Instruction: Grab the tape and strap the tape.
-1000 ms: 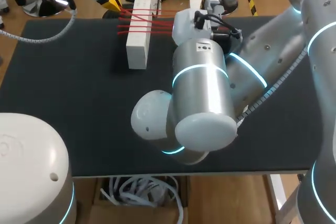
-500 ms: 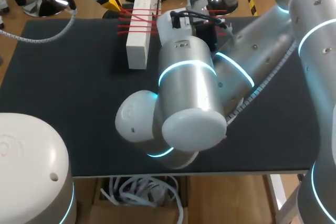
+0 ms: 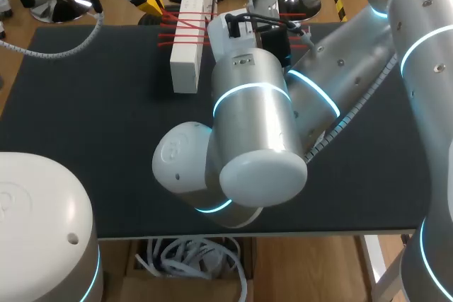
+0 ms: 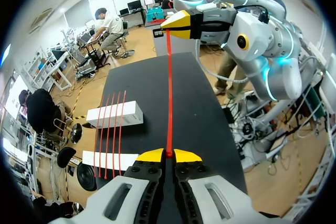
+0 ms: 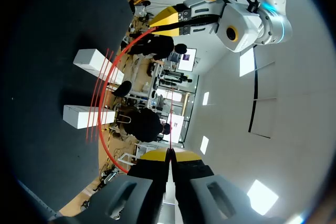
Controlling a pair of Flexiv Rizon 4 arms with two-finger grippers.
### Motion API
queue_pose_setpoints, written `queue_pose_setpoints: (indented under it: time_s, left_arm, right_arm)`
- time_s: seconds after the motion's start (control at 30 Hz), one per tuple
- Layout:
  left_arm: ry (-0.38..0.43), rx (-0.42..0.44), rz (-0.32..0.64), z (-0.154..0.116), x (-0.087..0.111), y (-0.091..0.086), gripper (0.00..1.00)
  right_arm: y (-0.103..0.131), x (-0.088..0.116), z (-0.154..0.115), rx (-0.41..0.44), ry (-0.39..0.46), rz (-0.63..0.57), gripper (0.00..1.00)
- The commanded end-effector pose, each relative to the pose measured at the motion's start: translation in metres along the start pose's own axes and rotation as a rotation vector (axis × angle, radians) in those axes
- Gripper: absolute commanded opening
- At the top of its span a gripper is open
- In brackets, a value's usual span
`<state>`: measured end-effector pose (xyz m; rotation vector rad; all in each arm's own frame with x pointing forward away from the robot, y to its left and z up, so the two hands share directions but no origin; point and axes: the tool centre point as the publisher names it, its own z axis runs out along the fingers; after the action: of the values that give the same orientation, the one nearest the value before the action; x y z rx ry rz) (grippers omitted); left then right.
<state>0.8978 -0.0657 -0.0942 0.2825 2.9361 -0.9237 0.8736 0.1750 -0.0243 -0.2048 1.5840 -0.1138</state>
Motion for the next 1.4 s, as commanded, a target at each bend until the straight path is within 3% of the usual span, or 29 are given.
queue_pose_setpoints:
  time_s: [0.03,0.97,1.4]
  left_arm:
    - [0.002,-0.003,-0.001,-0.001,0.0,0.0,0.0]
    - [0.002,-0.003,-0.001,-0.001,0.0,0.0,0.0]
    - [0.002,-0.003,-0.001,-0.001,0.0,0.0,0.0]
  right_arm:
    - [-0.001,-0.002,-0.001,-0.002,0.004,-0.003,0.0]
    - [-0.001,-0.002,-0.001,-0.002,0.004,-0.003,0.0]
    - [0.035,-0.005,0.009,0.074,0.025,-0.115,0.0]
